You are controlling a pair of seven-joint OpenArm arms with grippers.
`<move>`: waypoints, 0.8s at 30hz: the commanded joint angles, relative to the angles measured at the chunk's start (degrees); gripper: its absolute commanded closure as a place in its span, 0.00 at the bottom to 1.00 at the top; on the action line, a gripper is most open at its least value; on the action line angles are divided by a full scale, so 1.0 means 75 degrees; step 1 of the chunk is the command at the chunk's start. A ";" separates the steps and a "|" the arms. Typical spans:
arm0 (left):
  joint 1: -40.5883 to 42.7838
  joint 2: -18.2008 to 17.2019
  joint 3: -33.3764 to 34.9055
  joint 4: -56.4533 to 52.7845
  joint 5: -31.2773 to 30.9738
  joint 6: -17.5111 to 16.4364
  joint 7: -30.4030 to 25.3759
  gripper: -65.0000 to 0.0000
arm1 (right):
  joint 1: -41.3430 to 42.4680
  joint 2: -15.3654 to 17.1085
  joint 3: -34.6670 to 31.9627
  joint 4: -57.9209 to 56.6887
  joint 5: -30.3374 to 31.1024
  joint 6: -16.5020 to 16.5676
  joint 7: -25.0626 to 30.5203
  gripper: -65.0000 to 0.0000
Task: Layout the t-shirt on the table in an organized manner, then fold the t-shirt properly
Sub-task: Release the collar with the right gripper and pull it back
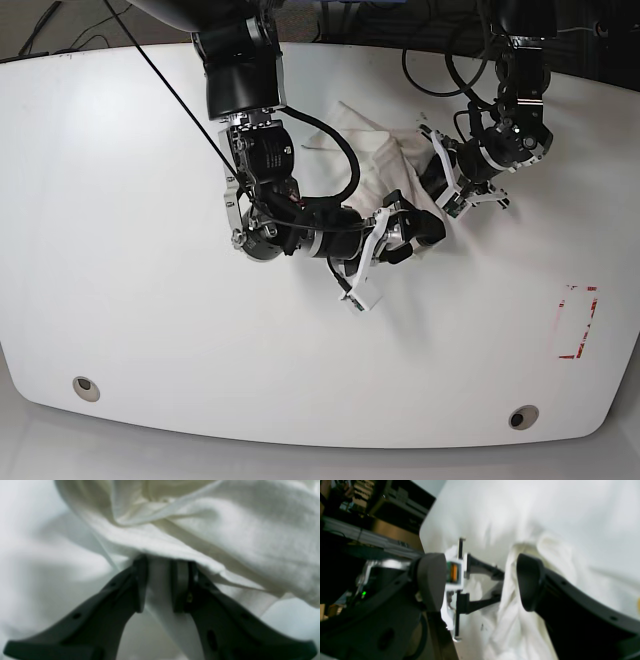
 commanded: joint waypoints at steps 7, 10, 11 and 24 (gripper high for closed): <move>-0.0049 -0.0653 -0.0303 0.1290 0.0086 0.0019 0.0385 0.77 | 0.0799 0.0701 -0.0005 0.0210 0.0161 0.0033 0.0159 0.35; -0.0060 -0.0805 -0.0619 0.1513 0.0086 0.0019 0.0467 0.77 | 0.0869 0.1135 -0.0016 0.0303 0.0137 0.0033 0.0182 0.35; -0.0072 -0.0852 -0.0737 0.1560 0.0086 0.0019 0.0467 0.77 | 0.0869 0.1287 -0.0016 0.0315 0.0137 0.0033 0.0182 0.35; -0.0717 -0.0676 -0.2225 0.1923 0.0074 0.0019 0.0467 0.77 | 0.0131 0.2717 -0.0978 0.1018 -0.0472 0.0080 0.1120 0.49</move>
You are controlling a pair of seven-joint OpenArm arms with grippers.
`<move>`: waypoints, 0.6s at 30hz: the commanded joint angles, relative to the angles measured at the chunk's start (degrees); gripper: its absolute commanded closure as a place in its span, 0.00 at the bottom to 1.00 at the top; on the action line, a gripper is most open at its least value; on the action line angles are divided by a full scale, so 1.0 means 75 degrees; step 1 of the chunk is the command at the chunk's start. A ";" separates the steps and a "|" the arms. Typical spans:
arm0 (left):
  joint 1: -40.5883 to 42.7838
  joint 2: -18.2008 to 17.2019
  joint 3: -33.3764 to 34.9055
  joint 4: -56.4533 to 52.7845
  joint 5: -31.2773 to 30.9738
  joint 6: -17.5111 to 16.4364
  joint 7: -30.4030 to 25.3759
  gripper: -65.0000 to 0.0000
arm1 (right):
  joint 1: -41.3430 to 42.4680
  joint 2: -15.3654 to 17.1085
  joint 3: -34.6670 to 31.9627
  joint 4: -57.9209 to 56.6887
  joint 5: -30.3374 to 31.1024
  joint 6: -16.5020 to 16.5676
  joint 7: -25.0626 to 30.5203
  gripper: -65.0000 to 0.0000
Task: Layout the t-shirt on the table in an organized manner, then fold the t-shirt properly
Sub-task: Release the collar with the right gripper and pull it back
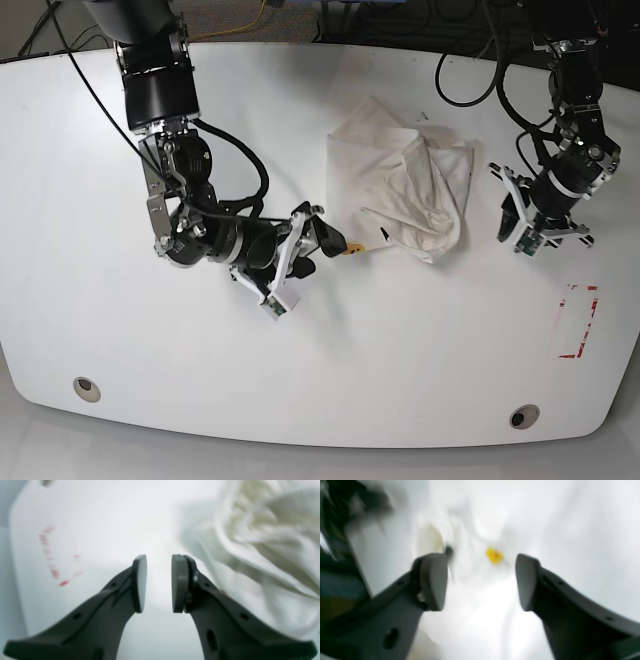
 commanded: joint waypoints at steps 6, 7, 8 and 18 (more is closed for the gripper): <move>-0.0517 0.0316 -0.1207 0.0204 0.0016 0.0132 -0.0131 0.77 | -0.0423 -0.0072 -0.0592 0.0762 -0.0847 0.0074 0.0280 0.68; -0.0529 0.0339 -0.1266 0.0204 0.0016 0.0132 -0.0142 0.77 | -0.0481 -0.0084 -0.0627 0.0832 -0.0987 0.0074 0.0292 0.71; -0.0576 0.0339 -0.1289 0.0227 0.0016 0.0132 -0.0142 0.77 | -0.0540 -0.0119 -0.0674 0.0879 -0.1175 0.0074 0.0292 0.76; -0.0623 0.0339 -0.1711 0.0251 0.0016 0.0132 -0.0142 0.77 | -0.0646 -0.0564 -0.1003 0.0891 -0.2593 0.0074 0.0421 0.97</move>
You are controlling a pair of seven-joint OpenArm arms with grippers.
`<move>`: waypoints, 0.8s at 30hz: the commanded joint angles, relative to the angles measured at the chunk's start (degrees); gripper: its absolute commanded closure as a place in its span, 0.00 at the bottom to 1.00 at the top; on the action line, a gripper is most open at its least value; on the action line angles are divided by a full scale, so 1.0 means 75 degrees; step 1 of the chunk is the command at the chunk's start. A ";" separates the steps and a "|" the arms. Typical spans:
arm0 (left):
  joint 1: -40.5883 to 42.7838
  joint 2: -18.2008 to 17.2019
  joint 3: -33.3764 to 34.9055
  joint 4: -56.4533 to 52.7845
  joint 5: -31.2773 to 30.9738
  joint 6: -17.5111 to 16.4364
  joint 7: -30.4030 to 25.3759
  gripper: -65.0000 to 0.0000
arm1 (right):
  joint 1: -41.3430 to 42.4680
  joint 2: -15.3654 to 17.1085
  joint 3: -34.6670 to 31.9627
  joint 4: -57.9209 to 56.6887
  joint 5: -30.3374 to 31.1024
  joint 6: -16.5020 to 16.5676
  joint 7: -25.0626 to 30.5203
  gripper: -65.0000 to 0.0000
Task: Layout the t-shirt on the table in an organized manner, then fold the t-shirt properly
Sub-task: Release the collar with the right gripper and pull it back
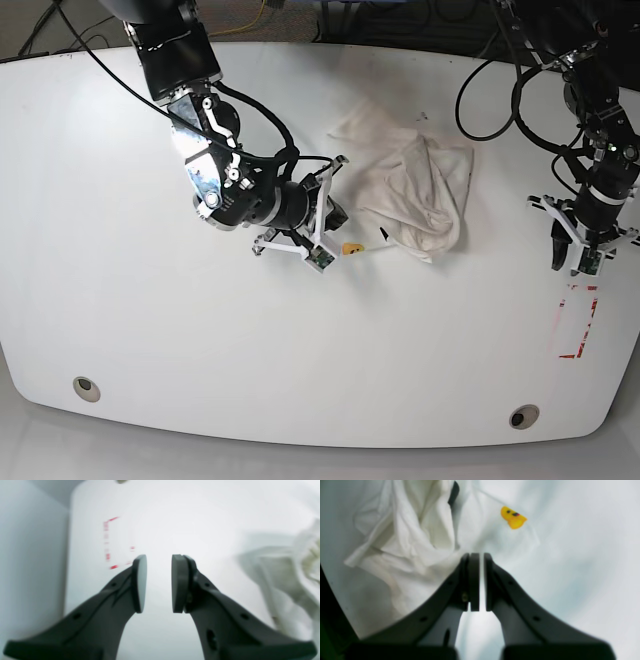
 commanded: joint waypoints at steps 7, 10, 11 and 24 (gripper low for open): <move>-0.0039 -0.0124 -0.0112 0.0149 -0.0078 0.0062 -0.0192 0.77 | 0.0168 -0.0171 -0.0290 -0.0266 -0.0805 0.0033 0.0659 0.97; 0.0113 -0.0124 -0.0100 0.0149 -0.0078 0.0062 -0.0192 0.77 | 0.0156 -0.0312 -0.0325 -0.0512 -0.0817 0.0033 0.0952 0.97; 0.0125 -0.0124 -0.0100 0.0149 -0.0078 0.0062 -0.0192 0.77 | 0.0144 -0.0359 -0.0384 -0.0594 -0.0840 0.0033 0.1046 0.97; 0.0265 -0.0136 -0.0346 0.0149 -0.0078 0.0062 -0.0192 0.77 | 0.0179 -0.1648 -0.1157 -0.1180 -0.0852 -0.0014 0.1210 0.97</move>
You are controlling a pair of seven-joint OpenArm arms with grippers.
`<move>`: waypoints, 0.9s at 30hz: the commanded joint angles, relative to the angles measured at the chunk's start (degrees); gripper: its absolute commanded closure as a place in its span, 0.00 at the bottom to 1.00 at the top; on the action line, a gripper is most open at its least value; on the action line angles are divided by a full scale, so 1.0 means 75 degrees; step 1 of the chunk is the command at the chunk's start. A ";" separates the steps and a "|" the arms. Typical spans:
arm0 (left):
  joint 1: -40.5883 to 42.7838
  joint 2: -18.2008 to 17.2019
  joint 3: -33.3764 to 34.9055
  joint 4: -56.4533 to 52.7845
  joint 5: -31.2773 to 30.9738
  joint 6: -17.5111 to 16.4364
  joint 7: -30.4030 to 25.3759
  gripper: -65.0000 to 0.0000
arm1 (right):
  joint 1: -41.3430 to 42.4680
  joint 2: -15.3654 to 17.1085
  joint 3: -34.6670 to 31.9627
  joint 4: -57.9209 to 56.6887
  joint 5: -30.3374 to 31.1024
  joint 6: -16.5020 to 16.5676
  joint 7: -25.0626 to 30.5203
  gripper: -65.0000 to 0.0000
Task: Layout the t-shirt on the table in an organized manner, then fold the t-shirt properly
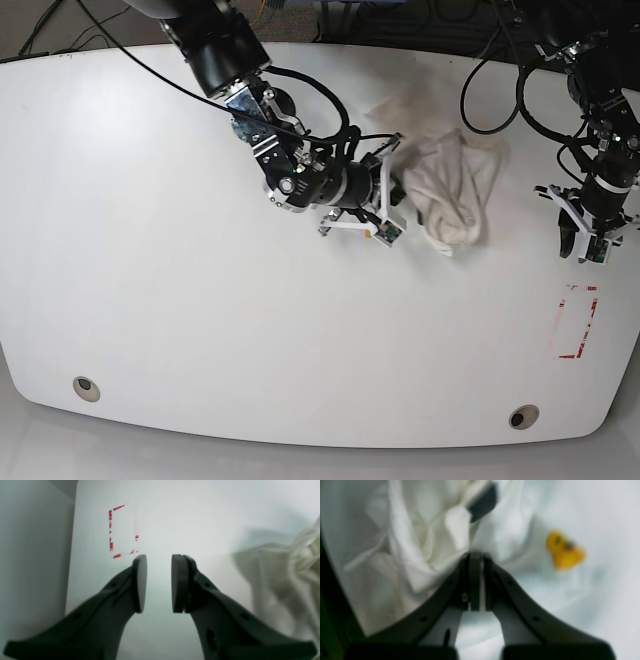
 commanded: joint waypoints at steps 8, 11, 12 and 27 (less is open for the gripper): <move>-0.0052 -0.0115 -0.0052 0.0149 -0.0081 0.0045 -0.0148 0.77 | 0.0513 -0.0974 -0.0495 -0.0270 0.0058 0.0021 0.0190 0.97; -0.0052 -0.0115 -0.0052 0.0149 -0.0081 0.0045 -0.0148 0.77 | 0.0560 -0.0974 -0.0729 -0.0481 0.0058 0.0021 0.0202 0.97; -0.0052 -0.0115 -0.0052 0.0149 -0.0081 0.0045 -0.0148 0.77 | 0.0572 -0.0974 -0.0765 -0.0504 0.0058 0.0021 0.0214 0.97; -0.0052 -0.0115 -0.0052 0.0160 -0.0104 0.0045 -0.0148 0.77 | 0.1510 -0.0974 -0.1104 -0.1032 0.1570 -0.0448 0.0741 0.97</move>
